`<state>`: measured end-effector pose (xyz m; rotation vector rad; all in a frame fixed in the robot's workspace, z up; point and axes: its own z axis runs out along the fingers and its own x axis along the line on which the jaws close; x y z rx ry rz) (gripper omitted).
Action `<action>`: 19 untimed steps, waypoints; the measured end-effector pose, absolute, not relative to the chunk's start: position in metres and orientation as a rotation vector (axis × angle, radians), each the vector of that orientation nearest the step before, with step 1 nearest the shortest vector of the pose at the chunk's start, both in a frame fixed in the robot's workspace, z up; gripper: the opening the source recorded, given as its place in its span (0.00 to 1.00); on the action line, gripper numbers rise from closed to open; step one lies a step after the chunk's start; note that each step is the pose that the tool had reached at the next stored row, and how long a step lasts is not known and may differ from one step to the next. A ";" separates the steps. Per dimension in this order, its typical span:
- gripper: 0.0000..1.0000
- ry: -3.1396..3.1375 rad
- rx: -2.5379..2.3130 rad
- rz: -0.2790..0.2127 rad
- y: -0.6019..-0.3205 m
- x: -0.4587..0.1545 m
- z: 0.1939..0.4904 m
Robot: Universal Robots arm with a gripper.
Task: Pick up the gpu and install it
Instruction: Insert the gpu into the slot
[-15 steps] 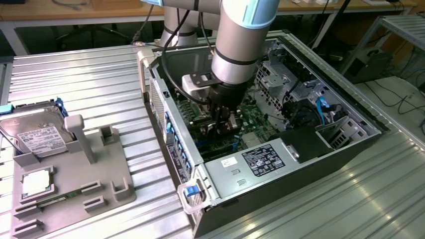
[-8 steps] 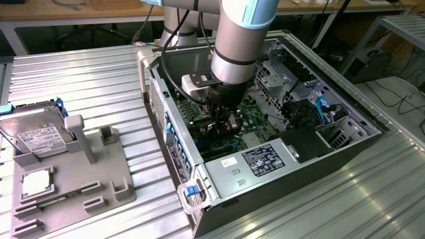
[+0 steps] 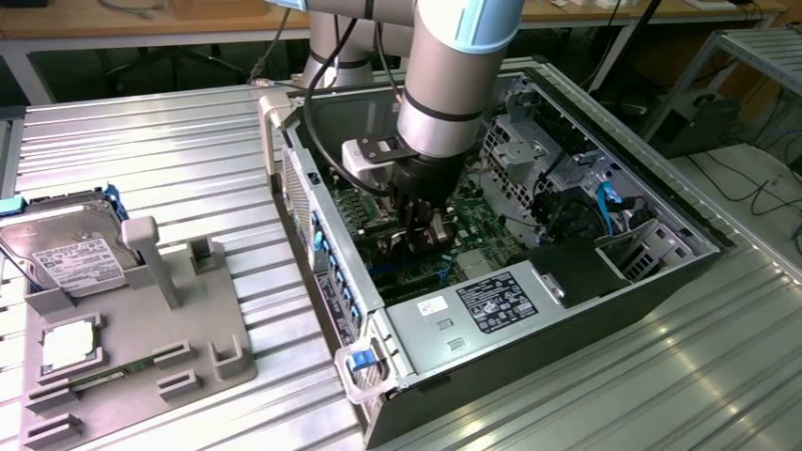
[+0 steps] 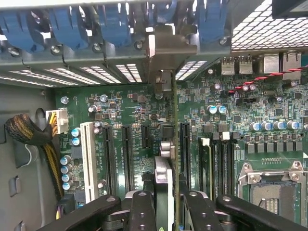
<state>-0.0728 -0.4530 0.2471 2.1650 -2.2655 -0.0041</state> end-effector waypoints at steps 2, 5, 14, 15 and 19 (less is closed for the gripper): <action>0.28 -2.261 2.170 -0.004 -0.452 -0.073 0.247; 0.28 -2.255 2.175 -0.004 -0.452 -0.073 0.247; 0.28 -2.255 2.177 -0.004 -0.451 -0.073 0.243; 0.28 -2.255 2.177 -0.004 -0.451 -0.073 0.243; 0.28 -2.254 2.177 -0.004 -0.451 -0.073 0.243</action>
